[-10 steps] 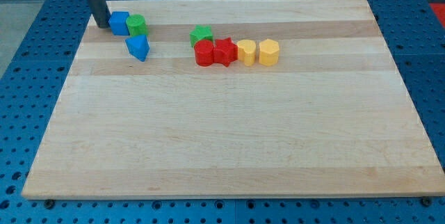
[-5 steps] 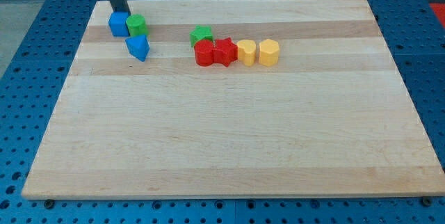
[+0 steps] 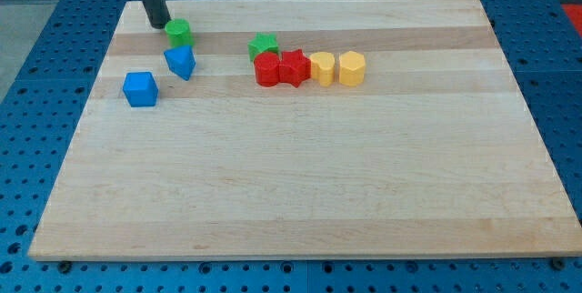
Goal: Keep blue blocks and green circle in a diagonal line
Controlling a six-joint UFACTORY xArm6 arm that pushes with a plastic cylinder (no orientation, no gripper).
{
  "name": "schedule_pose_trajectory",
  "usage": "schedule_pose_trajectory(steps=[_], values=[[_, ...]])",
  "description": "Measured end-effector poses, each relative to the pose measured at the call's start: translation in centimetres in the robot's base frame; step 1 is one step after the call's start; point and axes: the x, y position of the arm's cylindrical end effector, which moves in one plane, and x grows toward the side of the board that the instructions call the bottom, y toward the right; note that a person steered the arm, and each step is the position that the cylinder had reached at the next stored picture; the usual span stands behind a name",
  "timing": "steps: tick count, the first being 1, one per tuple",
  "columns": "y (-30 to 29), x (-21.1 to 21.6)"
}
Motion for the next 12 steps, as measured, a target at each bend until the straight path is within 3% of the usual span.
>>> schedule_pose_trajectory(steps=[2,3,4,6,7,9,12], values=[[7.3,2.6],[7.6,3.1],[6.8,0.1],[-2.9,-2.1],[-3.5,0.3],[-2.4,1.0],[2.3,4.0]])
